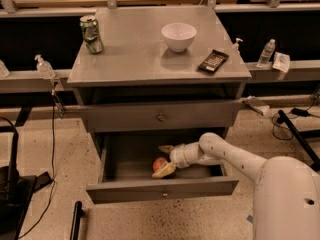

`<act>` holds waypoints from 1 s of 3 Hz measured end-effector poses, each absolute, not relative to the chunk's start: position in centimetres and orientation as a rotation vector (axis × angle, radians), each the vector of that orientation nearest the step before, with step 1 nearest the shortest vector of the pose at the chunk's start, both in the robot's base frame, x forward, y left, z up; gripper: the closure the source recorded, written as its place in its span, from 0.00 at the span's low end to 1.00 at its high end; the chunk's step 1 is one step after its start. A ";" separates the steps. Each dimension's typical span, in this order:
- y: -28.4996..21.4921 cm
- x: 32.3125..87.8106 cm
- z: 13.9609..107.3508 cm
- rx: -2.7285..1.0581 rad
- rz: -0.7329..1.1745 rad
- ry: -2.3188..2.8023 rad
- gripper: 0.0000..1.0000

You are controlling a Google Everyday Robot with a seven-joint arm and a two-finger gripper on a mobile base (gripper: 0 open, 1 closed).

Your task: Place apple into middle drawer

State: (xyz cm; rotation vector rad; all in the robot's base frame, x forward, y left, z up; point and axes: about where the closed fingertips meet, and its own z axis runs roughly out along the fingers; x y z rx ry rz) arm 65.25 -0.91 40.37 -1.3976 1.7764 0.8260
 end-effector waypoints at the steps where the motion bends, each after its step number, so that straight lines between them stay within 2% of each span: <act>1: -0.8 65.3 42.7 -1.389 0.832 1.733 0.15; 3: -4.6 64.1 46.6 -1.286 0.806 1.683 0.21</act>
Offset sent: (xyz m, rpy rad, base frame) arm -0.0064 -0.0419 0.0572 0.0997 -0.0646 -0.0677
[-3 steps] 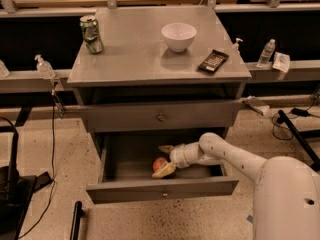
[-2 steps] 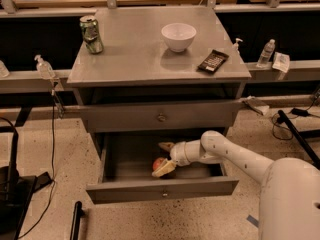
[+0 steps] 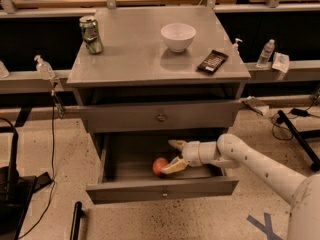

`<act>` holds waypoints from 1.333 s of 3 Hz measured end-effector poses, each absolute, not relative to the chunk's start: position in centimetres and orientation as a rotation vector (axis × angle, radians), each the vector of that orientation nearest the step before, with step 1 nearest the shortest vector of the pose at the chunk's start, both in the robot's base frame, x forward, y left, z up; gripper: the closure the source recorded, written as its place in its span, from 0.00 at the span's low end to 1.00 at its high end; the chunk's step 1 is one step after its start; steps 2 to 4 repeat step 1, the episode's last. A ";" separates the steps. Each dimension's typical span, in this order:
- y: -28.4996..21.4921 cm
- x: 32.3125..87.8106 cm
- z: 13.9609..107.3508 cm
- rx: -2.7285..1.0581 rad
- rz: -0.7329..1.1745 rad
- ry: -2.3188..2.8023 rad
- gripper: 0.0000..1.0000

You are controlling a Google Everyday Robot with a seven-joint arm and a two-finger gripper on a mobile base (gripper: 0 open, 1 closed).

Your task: Place apple into middle drawer

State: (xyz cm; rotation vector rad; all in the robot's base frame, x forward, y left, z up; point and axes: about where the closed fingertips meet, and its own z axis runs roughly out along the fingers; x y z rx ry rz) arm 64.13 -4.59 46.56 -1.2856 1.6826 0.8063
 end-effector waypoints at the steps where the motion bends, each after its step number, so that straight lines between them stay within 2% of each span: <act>1: -5.9 63.5 48.6 -1.261 0.788 1.681 0.16; 4: -5.9 63.5 48.6 -1.261 0.788 1.681 0.16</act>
Offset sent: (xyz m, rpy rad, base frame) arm 0.0000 0.0000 0.0000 0.0000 0.0000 0.0000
